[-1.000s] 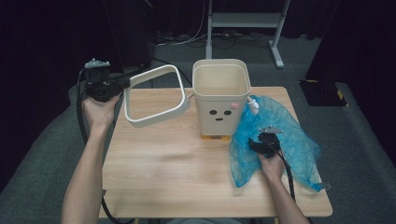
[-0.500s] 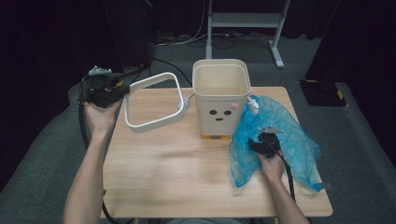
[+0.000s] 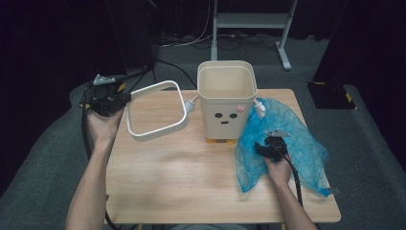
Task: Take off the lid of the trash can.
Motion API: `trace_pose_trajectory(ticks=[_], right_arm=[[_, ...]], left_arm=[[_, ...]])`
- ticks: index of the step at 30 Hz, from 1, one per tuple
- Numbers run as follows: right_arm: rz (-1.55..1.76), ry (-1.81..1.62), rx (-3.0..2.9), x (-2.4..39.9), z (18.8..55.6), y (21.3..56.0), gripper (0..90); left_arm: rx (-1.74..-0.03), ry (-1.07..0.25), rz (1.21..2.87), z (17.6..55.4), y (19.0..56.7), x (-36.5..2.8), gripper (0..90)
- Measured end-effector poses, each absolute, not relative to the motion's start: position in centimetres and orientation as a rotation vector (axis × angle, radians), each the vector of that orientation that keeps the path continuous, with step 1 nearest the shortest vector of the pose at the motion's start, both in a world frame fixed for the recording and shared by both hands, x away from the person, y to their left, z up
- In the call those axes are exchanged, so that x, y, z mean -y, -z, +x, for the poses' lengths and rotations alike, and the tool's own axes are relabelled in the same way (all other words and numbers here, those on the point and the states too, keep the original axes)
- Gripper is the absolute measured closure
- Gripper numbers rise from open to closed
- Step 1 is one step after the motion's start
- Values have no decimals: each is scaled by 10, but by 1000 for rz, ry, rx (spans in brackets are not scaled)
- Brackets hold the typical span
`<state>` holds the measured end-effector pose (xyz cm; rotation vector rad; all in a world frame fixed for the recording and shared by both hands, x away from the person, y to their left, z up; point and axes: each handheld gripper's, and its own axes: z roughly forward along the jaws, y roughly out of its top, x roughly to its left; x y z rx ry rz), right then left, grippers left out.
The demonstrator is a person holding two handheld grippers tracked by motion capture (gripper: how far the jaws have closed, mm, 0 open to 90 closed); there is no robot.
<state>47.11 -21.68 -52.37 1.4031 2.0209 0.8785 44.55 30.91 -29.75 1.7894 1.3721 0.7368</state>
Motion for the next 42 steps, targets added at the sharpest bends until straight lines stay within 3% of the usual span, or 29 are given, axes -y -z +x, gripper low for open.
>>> trace_pose_trajectory(ticks=[42], right_arm=[[1413,-883,-2021,218,472,524,331]], left_arm=[[-1449,-778,1834,440,342,-311,831]])
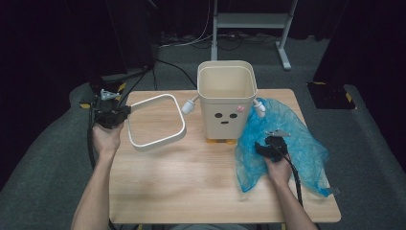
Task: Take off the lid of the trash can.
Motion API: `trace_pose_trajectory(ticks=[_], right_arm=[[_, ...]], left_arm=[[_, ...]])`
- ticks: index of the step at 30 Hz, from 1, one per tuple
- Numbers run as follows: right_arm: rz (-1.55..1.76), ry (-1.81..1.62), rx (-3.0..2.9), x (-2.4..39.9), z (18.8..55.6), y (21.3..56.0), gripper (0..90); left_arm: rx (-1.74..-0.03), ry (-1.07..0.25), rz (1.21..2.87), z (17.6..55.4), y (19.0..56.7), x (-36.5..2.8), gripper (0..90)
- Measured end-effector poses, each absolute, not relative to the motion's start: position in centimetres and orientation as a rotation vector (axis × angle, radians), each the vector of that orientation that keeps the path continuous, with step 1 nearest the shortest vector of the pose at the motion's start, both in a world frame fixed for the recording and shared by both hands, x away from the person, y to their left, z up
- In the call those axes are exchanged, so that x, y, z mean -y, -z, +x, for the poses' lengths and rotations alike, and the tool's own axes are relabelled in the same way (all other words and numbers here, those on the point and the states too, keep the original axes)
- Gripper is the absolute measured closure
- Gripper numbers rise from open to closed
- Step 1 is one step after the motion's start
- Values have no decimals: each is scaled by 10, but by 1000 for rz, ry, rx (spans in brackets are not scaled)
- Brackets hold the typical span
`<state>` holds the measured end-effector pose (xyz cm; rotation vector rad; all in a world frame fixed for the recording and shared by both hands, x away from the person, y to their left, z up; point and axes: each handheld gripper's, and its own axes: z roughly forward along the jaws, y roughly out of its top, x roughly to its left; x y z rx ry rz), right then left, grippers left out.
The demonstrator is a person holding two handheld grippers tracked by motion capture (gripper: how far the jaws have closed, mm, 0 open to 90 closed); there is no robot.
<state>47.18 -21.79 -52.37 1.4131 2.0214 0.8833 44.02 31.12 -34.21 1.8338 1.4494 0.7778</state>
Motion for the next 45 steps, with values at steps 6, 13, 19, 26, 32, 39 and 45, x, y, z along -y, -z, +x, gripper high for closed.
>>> trace_pose_trajectory(ticks=[6,13,19,26,32,39,45], right_arm=[[1415,-884,-2021,218,472,524,331],[1415,-884,-2021,218,472,524,330],[1415,-885,-2022,218,472,524,330],[1415,-884,-2021,218,472,524,330],[1415,-884,-2021,218,472,524,330],[1414,-883,-2020,218,472,524,330],[1415,-883,-2020,218,472,524,330]], left_arm=[[-1455,-777,1845,441,349,-309,831],[-1463,-781,1856,446,358,-303,832],[-1474,-785,1855,446,364,-303,832],[-1456,-784,1881,451,374,-292,832],[-1456,-769,1891,455,385,-283,832],[-1466,-734,1890,461,401,-274,832],[-1463,-738,1883,465,411,-268,832]])
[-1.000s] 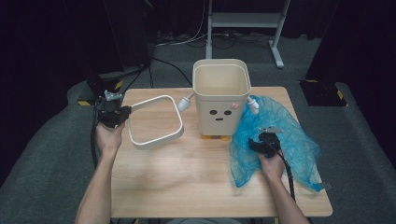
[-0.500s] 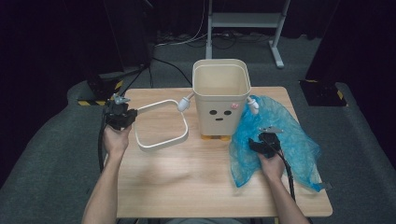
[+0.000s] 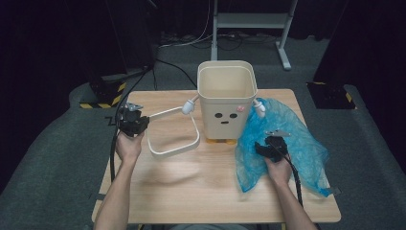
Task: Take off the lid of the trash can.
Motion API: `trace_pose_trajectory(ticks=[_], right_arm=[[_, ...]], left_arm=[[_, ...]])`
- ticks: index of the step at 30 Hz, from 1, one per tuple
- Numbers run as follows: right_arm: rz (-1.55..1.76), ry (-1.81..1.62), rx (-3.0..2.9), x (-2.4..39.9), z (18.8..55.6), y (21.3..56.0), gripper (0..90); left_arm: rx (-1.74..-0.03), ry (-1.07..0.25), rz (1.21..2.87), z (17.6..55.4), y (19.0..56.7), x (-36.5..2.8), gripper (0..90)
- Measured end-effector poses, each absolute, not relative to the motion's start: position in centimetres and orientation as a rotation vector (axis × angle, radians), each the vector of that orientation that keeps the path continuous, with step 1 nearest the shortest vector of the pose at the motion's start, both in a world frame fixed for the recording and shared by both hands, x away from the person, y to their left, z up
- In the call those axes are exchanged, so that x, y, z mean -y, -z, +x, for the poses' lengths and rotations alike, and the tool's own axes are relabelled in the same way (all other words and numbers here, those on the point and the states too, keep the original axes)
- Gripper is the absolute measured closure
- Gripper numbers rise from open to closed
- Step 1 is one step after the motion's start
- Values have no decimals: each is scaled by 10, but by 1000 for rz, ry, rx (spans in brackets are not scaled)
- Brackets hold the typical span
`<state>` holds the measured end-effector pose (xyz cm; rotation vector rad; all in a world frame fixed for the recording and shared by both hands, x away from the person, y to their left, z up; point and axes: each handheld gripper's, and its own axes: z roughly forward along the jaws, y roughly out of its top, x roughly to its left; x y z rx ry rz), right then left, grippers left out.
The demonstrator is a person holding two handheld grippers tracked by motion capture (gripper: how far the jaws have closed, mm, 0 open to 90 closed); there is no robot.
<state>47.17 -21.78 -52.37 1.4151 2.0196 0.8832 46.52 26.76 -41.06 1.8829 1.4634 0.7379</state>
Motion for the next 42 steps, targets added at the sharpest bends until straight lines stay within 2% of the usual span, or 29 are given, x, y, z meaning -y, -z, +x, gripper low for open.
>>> trace_pose_trajectory(ticks=[11,42], right_arm=[[1414,-884,-2020,218,472,524,331],[1415,-876,-2016,218,472,524,325]], left_arm=[[-1469,-745,1916,478,439,-251,832],[-1561,-707,1885,490,498,-255,831]])
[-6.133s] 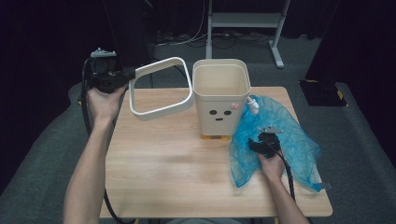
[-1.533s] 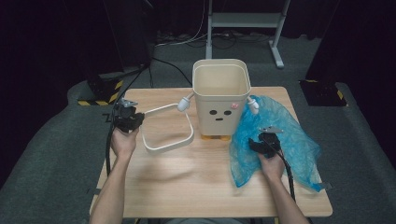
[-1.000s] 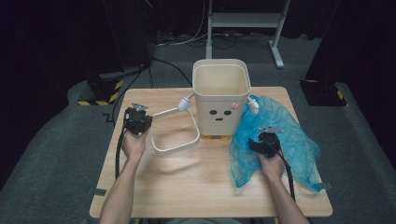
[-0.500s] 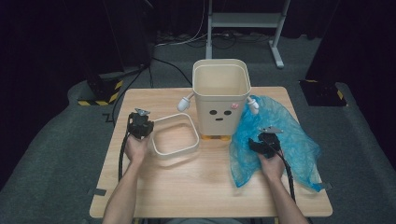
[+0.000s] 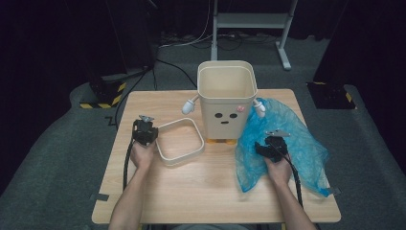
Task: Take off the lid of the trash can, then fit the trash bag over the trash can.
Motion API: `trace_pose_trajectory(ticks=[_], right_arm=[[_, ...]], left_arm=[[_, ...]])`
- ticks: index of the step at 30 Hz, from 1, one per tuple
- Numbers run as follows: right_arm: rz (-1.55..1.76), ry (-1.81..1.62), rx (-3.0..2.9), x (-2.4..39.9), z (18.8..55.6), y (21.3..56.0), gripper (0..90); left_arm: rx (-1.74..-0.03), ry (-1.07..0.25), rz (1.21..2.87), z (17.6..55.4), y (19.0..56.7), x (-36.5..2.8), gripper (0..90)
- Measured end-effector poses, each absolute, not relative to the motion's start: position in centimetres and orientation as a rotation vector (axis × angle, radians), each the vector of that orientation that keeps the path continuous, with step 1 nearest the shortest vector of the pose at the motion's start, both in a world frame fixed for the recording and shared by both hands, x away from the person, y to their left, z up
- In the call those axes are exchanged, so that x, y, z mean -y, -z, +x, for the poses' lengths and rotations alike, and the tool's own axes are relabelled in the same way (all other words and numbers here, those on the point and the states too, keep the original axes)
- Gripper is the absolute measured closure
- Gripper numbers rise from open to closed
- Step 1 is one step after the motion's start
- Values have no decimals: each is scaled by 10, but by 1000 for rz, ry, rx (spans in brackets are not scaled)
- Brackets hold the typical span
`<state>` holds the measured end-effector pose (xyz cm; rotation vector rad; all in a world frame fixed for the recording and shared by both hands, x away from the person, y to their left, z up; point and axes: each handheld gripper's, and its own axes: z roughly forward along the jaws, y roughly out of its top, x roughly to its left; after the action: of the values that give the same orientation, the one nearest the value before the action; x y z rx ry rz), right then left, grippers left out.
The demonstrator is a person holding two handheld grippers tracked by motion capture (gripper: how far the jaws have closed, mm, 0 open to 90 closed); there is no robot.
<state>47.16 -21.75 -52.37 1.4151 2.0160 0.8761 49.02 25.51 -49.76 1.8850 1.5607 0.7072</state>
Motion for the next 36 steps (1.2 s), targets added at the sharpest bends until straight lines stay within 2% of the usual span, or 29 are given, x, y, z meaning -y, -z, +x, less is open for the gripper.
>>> trace_pose_trajectory(ticks=[14,16,20,21,22,26,32,36], right_arm=[[1423,-880,-2017,218,472,524,326],[1424,-880,-2017,218,472,524,325],[1424,-881,-2017,218,472,524,325],[1421,-884,-2019,219,473,524,325],[1422,-883,-2018,219,473,524,325],[1419,-883,-2017,219,473,524,325],[1419,-881,-2017,219,473,524,325],[1428,-888,-2017,219,473,524,325]], left_arm=[[-1538,-727,1895,488,501,-254,818],[-1560,-690,1881,488,503,-256,767],[-1578,-643,1844,485,506,-258,590],[-1578,-647,1842,484,506,-258,590],[-1581,-639,1821,482,506,-257,532],[-1584,-633,1815,478,507,-256,440],[-1582,-600,1757,469,498,-258,375],[-1508,-604,1768,461,486,-249,367]])
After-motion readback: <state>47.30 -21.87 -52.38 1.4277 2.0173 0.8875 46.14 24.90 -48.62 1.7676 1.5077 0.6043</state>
